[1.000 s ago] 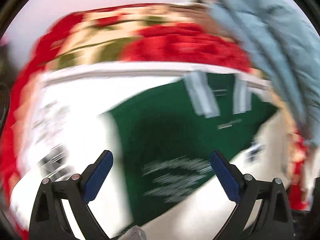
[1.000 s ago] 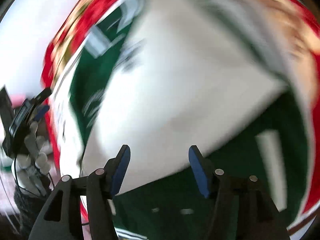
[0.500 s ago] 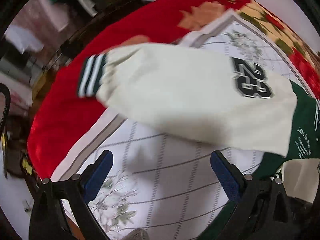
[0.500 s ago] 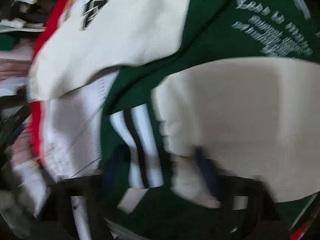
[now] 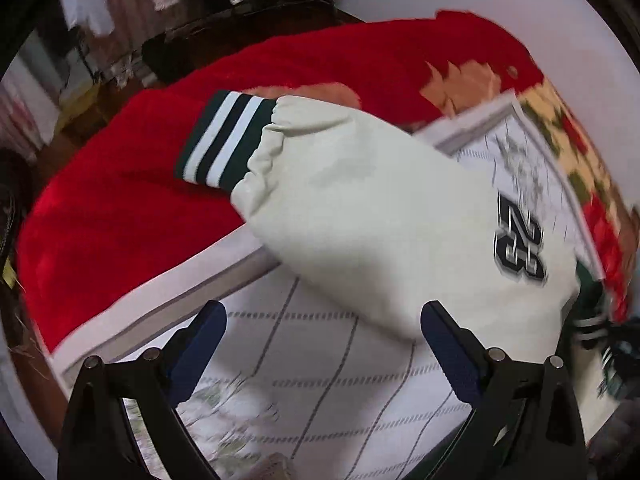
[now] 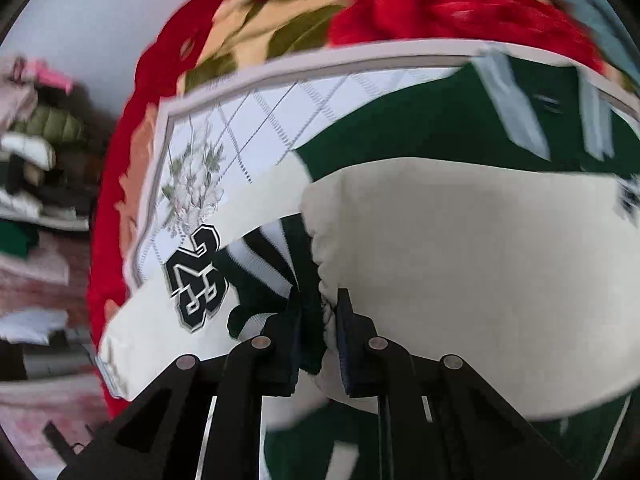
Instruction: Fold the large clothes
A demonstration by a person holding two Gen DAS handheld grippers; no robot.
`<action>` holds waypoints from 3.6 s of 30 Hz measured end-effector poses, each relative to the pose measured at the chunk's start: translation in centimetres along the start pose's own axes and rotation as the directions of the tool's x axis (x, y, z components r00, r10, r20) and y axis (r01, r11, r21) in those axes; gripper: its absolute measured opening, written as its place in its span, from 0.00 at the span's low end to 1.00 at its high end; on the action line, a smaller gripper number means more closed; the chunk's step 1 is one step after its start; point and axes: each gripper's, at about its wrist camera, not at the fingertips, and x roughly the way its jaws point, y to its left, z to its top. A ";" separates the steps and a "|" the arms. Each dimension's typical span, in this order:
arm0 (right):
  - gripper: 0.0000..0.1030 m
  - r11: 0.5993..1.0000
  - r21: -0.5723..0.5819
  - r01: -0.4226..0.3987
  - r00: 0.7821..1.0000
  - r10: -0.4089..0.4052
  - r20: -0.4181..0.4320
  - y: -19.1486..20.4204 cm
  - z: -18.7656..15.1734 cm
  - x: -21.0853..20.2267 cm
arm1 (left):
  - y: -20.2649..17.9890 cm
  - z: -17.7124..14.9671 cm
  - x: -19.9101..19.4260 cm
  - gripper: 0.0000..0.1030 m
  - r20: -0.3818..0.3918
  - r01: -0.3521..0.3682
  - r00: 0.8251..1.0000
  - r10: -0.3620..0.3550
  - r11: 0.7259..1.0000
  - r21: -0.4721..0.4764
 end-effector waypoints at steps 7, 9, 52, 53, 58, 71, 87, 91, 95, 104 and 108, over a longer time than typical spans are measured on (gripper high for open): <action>0.78 0.952 0.115 -0.283 0.958 0.286 -0.005 -2.7 -1.3 1.7 | 3.0 2.5 6.4 0.97 -0.068 0.138 0.985 -0.158 0.962 -0.235; 0.78 0.946 0.134 -0.294 0.955 0.297 -0.004 -4.0 -3.0 0.8 | 4.0 3.4 7.8 0.97 -0.067 0.143 0.983 -0.170 0.943 -0.300; 0.95 0.957 0.289 0.031 0.998 -0.045 0.042 -15.1 -8.5 -3.3 | -22.8 3.5 -12.5 0.13 0.401 0.033 0.869 -0.290 0.843 0.537; 0.95 0.955 0.294 0.030 0.998 -0.046 0.048 -15.9 -8.4 -3.7 | -24.9 2.0 -12.8 0.12 0.379 0.056 0.866 -0.327 0.815 0.577; 0.95 0.934 0.355 0.039 0.992 -0.080 0.101 -22.6 -8.4 -6.9 | -35.8 -6.8 -13.5 0.12 0.166 0.239 0.855 -0.492 0.656 0.716; 0.95 0.838 0.521 0.160 0.974 -0.221 0.056 -41.3 -13.4 -12.3 | -52.6 -29.1 -4.4 0.22 -0.316 0.409 0.899 -0.303 0.324 0.853; 0.95 0.899 0.411 -0.153 0.978 0.077 0.196 -39.2 -8.2 -13.5 | -40.1 -18.7 -3.3 1.00 -0.144 0.280 0.956 -0.257 0.635 0.720; 0.25 0.969 0.240 -0.067 0.995 0.048 0.085 -35.5 -3.5 -8.3 | -33.9 -14.8 -0.4 1.00 0.013 0.027 0.999 -0.050 0.732 0.681; 0.14 0.957 0.279 0.085 0.996 -0.093 0.016 -35.8 -2.8 -5.6 | -29.6 -12.3 4.6 1.00 -0.015 -0.037 0.998 0.058 0.796 0.604; 0.76 0.969 0.246 0.020 0.997 0.001 -0.083 -29.9 -10.3 -9.7 | -29.7 -15.9 0.4 1.00 -0.036 0.037 0.999 -0.017 0.755 0.655; 0.76 0.985 0.171 0.007 0.951 0.046 -0.307 -25.7 -18.5 -5.5 | -26.1 -21.7 -2.3 1.00 -0.071 0.023 0.997 0.040 0.695 0.719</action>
